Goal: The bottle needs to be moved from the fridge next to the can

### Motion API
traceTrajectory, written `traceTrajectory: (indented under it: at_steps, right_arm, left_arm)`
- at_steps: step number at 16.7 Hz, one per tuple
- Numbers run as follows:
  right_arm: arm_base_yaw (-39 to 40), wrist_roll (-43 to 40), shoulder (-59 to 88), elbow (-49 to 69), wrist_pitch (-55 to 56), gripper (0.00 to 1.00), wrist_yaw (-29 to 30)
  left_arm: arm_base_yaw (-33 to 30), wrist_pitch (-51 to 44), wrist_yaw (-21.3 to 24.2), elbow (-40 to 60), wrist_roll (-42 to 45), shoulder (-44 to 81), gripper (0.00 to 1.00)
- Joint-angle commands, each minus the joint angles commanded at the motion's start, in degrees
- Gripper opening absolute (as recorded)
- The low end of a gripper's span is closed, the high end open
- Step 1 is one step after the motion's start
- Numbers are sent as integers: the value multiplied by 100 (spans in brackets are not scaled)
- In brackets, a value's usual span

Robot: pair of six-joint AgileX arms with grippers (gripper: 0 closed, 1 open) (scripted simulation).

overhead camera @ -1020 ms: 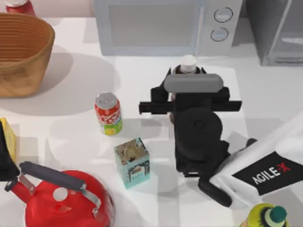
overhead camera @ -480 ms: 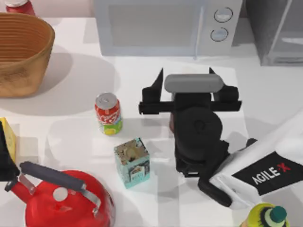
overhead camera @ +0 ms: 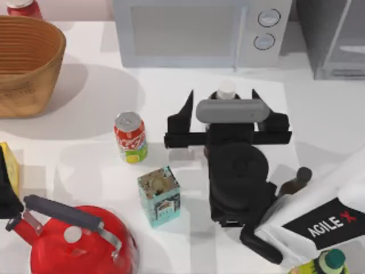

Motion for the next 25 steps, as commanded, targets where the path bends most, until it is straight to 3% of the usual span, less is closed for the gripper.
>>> traceTrajectory:
  at_steps: [7, 10, 17, 25]
  right_arm:
    - [57, 4, -1, -165, 86, 100, 125]
    - [-82, -9, -351, -147, -69, 100, -93]
    - [-1421, -58, -3088, -832, -1494, 100, -1419]
    - [-3669, -69, -7901, -2698, -4433, 100, -3452]
  left_arm:
    - [0, 0, 0, 0, 0, 0, 100]
    - [0, 0, 0, 0, 0, 0, 100]
    - [0, 0, 0, 0, 0, 0, 100]
    - [0, 0, 0, 0, 0, 0, 100]
